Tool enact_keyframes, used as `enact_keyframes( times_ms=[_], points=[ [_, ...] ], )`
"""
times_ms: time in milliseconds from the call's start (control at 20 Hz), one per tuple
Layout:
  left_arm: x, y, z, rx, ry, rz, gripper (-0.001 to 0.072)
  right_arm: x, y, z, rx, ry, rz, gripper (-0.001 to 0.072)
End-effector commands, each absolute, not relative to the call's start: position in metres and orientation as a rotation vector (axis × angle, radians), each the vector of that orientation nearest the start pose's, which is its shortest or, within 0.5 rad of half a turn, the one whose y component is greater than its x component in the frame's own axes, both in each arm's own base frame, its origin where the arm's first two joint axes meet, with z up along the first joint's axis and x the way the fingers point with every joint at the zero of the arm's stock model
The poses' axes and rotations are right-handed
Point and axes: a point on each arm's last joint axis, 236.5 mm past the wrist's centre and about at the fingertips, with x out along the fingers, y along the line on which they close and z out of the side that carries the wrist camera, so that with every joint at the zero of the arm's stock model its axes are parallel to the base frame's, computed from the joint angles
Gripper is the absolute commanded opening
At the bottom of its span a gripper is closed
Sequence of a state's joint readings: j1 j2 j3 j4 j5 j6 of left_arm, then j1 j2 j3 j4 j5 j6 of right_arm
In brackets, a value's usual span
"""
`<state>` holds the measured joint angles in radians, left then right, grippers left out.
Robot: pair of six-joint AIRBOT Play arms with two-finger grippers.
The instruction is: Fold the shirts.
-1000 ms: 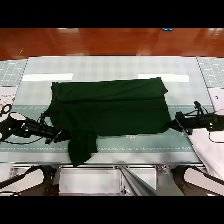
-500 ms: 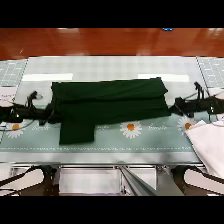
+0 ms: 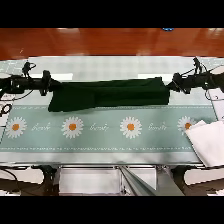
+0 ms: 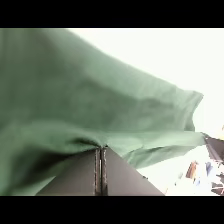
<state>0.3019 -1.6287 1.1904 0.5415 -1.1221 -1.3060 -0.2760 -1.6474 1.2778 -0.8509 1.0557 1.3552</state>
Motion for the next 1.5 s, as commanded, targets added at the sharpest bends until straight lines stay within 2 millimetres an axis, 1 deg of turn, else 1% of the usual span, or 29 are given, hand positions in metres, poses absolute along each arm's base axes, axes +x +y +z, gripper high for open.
enact_keyframes(
  times_ms=[0, 100, 250, 350, 450, 500, 550, 600, 650, 700, 750, 850, 900, 950, 1000, 1050, 1100, 1150, 1200, 1250, 1300, 1350, 1450],
  points=[
    [0.498, -0.051, -0.027, -1.035, 1.138, -0.309, 0.0024, 0.492, 0.015, -0.056, 0.733, 1.204, 0.197, 0.0021],
    [0.508, -0.055, -0.037, -1.043, 1.152, -0.310, 0.0024, 0.504, 0.014, -0.058, 0.737, 1.188, 0.200, 0.0021],
    [0.512, -0.059, -0.056, -1.056, 1.182, -0.301, 0.0024, 0.518, 0.011, -0.059, 0.745, 1.163, 0.199, 0.0021],
    [0.512, -0.059, -0.065, -1.060, 1.193, -0.294, 0.0024, 0.520, 0.011, -0.065, 0.753, 1.165, 0.194, 0.0021],
    [0.512, -0.060, -0.067, -1.051, 1.193, -0.299, 0.0025, 0.518, 0.014, -0.072, 0.770, 1.183, 0.198, 0.0022],
    [0.511, -0.060, -0.066, -1.049, 1.193, -0.302, 0.0024, 0.520, 0.015, -0.072, 0.785, 1.175, 0.199, 0.0034],
    [0.510, -0.061, -0.065, -1.051, 1.200, -0.309, 0.0074, 0.525, 0.015, -0.069, 0.798, 1.153, 0.201, 0.0265],
    [0.503, -0.066, -0.061, -1.053, 1.226, -0.338, 0.0367, 0.528, 0.019, -0.064, 0.798, 1.133, 0.227, 0.0415],
    [0.496, -0.067, -0.054, -1.052, 1.254, -0.378, 0.0499, 0.529, 0.018, -0.058, 0.810, 1.132, 0.239, 0.0417],
    [0.491, -0.064, -0.044, -1.055, 1.268, -0.411, 0.0499, 0.528, 0.016, -0.048, 0.825, 1.141, 0.252, 0.0417],
    [0.488, -0.055, -0.029, -1.058, 1.264, -0.428, 0.0499, 0.527, 0.010, -0.035, 0.835, 1.143, 0.266, 0.0417],
    [0.487, -0.025, 0.003, -1.010, 1.188, -0.386, 0.0499, 0.519, -0.014, 0.000, 0.850, 1.132, 0.284, 0.0417],
    [0.485, -0.006, 0.023, -0.943, 1.136, -0.344, 0.0499, 0.513, -0.033, 0.017, 0.842, 1.113, 0.272, 0.0417],
    [0.482, 0.009, 0.042, -0.869, 1.085, -0.300, 0.0499, 0.505, -0.056, 0.029, 0.826, 1.090, 0.235, 0.0417],
    [0.476, 0.020, 0.063, -0.785, 1.017, -0.251, 0.0499, 0.494, -0.082, 0.035, 0.792, 1.085, 0.179, 0.0417],
    [0.469, 0.024, 0.082, -0.707, 0.937, -0.212, 0.0499, 0.481, -0.101, 0.034, 0.769, 1.087, 0.124, 0.0417],
    [0.459, 0.023, 0.099, -0.652, 0.843, -0.160, 0.0499, 0.471, -0.110, 0.028, 0.770, 1.096, 0.086, 0.0417],
    [0.444, 0.015, 0.108, -0.618, 0.759, -0.123, 0.0499, 0.461, -0.112, 0.013, 0.791, 1.112, 0.053, 0.0417],
    [0.429, 0.004, 0.108, -0.605, 0.699, -0.102, 0.0499, 0.454, -0.107, -0.005, 0.830, 1.124, 0.034, 0.0418],
    [0.413, -0.009, 0.102, -0.591, 0.659, -0.094, 0.0499, 0.453, -0.096, -0.018, 0.877, 1.118, 0.048, 0.0421],
    [0.398, -0.022, 0.093, -0.584, 0.647, -0.098, 0.0498, 0.456, -0.084, -0.028, 0.920, 1.096, 0.087, 0.0421],
    [0.384, -0.034, 0.081, -0.580, 0.664, -0.115, 0.0499, 0.459, -0.073, -0.034, 0.944, 1.088, 0.125, 0.0422],
    [0.366, -0.055, 0.060, -0.596, 0.739, -0.151, 0.0499, 0.464, -0.055, -0.052, 0.984, 1.122, 0.163, 0.0423]
  ],
)
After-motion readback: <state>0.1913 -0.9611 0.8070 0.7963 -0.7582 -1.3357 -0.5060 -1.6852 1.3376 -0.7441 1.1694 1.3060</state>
